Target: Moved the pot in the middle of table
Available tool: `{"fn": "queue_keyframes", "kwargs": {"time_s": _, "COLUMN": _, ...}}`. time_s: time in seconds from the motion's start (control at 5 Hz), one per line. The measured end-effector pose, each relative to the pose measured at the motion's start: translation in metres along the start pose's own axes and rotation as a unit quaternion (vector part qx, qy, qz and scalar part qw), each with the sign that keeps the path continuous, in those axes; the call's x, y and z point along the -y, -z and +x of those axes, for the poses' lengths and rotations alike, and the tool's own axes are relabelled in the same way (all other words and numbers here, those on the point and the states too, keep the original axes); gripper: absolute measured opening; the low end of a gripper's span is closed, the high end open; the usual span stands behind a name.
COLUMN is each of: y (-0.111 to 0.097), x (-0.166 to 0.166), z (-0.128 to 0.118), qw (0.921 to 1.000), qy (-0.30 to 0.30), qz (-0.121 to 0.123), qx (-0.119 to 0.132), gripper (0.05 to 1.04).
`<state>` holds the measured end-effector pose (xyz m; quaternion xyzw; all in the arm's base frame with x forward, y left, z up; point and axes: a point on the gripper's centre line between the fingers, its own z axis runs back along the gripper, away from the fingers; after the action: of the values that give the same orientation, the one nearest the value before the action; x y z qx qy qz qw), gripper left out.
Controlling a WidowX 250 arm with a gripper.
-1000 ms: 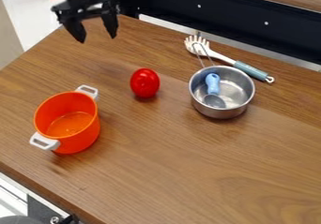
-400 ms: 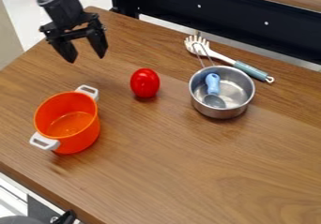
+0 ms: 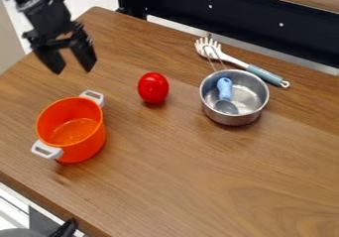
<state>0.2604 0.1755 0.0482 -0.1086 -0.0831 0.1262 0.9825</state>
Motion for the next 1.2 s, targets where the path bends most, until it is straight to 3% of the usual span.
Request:
{"fn": "queue_keyframes", "kwargs": {"time_s": 0.2, "y": 0.000, "x": -0.010, "z": -0.014, "qw": 0.9998, "qy": 0.019, "qz": 0.012, "qx": 0.000, "gripper": 1.000}}
{"fn": "queue_keyframes", "kwargs": {"time_s": 0.4, "y": 0.001, "x": -0.017, "z": -0.024, "qw": 0.9987, "qy": 0.051, "qz": 0.005, "qx": 0.007, "gripper": 1.000}}
{"fn": "queue_keyframes", "kwargs": {"time_s": 0.6, "y": -0.003, "x": -0.022, "z": -0.032, "qw": 0.9969, "qy": 0.071, "qz": -0.027, "qx": 0.021, "gripper": 1.000}}
{"fn": "queue_keyframes", "kwargs": {"time_s": 1.2, "y": 0.018, "x": -0.020, "z": -0.059, "qw": 0.9940, "qy": 0.109, "qz": 0.000, "qx": 0.007, "gripper": 1.000}}
